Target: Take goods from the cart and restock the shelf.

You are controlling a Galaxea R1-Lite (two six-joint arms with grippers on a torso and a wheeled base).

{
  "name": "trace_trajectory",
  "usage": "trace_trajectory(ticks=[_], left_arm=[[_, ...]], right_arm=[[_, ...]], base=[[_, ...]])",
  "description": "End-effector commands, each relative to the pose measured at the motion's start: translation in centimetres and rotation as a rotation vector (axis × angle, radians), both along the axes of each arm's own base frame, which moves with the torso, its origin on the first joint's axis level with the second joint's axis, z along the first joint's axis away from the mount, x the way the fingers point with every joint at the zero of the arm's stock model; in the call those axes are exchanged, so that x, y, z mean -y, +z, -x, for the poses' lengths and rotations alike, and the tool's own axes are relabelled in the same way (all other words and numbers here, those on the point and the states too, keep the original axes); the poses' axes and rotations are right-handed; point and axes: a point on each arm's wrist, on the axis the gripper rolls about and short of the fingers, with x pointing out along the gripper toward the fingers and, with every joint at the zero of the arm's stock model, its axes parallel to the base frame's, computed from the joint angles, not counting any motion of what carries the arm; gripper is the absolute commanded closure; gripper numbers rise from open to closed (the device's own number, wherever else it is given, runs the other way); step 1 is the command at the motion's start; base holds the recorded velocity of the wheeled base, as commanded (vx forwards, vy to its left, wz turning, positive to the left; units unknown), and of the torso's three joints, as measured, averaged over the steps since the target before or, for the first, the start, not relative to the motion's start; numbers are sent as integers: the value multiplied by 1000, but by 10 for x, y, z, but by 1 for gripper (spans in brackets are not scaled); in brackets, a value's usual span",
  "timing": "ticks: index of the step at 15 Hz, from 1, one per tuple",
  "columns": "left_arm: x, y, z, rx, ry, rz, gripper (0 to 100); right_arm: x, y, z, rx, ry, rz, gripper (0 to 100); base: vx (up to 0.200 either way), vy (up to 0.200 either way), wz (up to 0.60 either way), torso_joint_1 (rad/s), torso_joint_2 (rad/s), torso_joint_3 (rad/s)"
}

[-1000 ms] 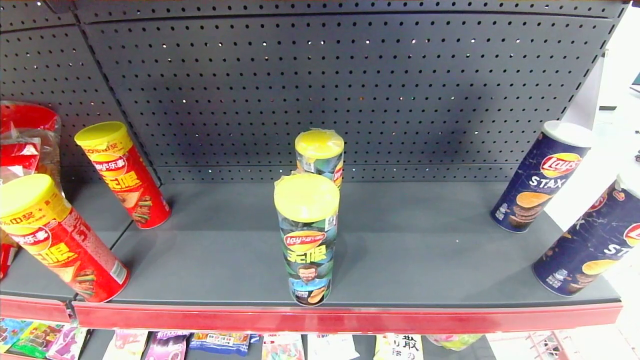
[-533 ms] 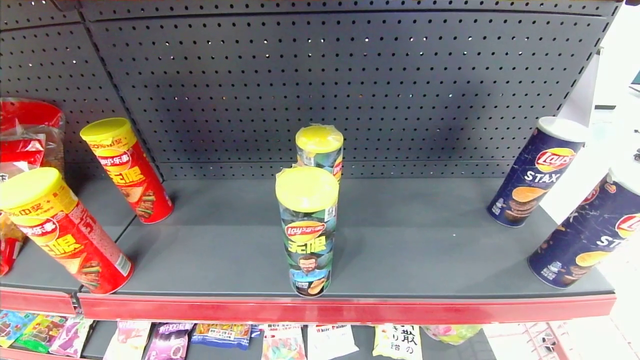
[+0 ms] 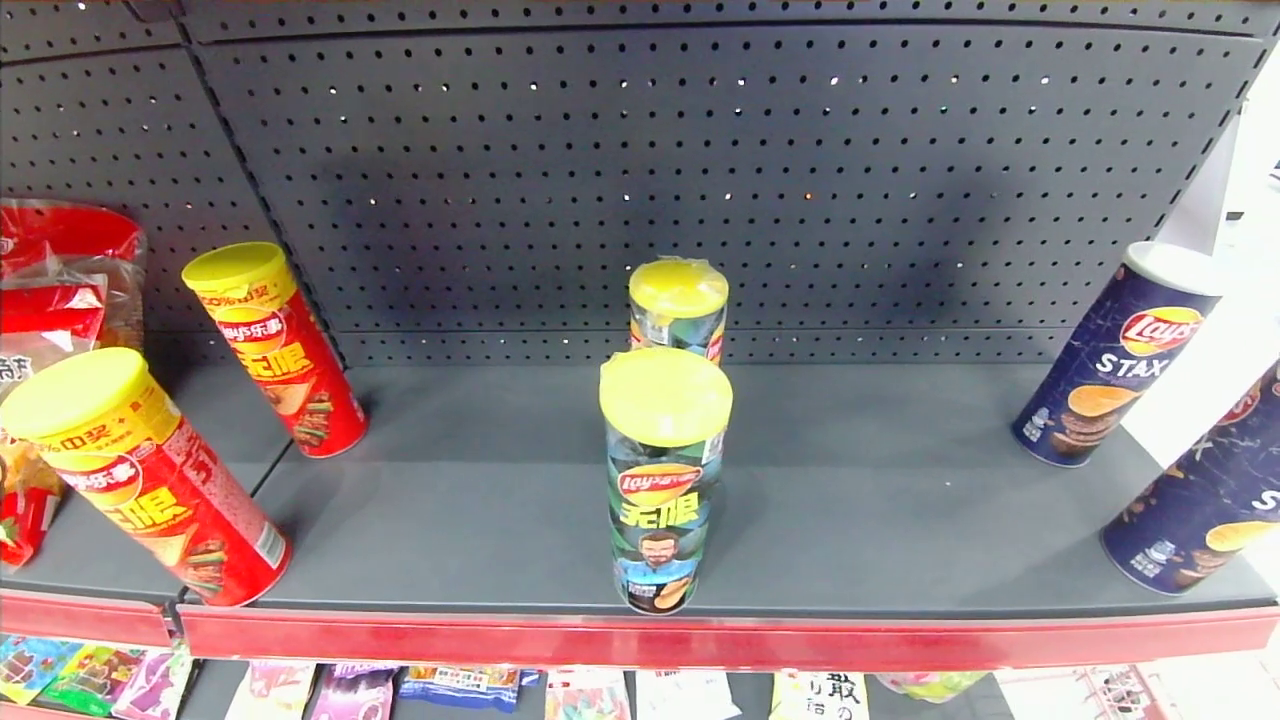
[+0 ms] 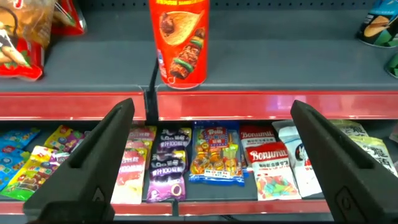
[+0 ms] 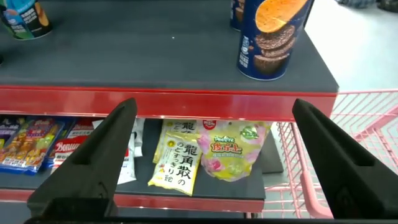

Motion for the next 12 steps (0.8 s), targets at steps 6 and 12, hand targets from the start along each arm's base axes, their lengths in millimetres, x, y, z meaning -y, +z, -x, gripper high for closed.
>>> trace_trajectory(ticks=[6,12], left_arm=[[0,0,0,-1,1,2,0],[0,0,0,-1,1,2,0]], right_arm=[[0,0,0,1,4,2,0],[0,0,0,1,4,-1,0]], base=[[0,0,0,0,0,0],[0,0,0,0,0,0]])
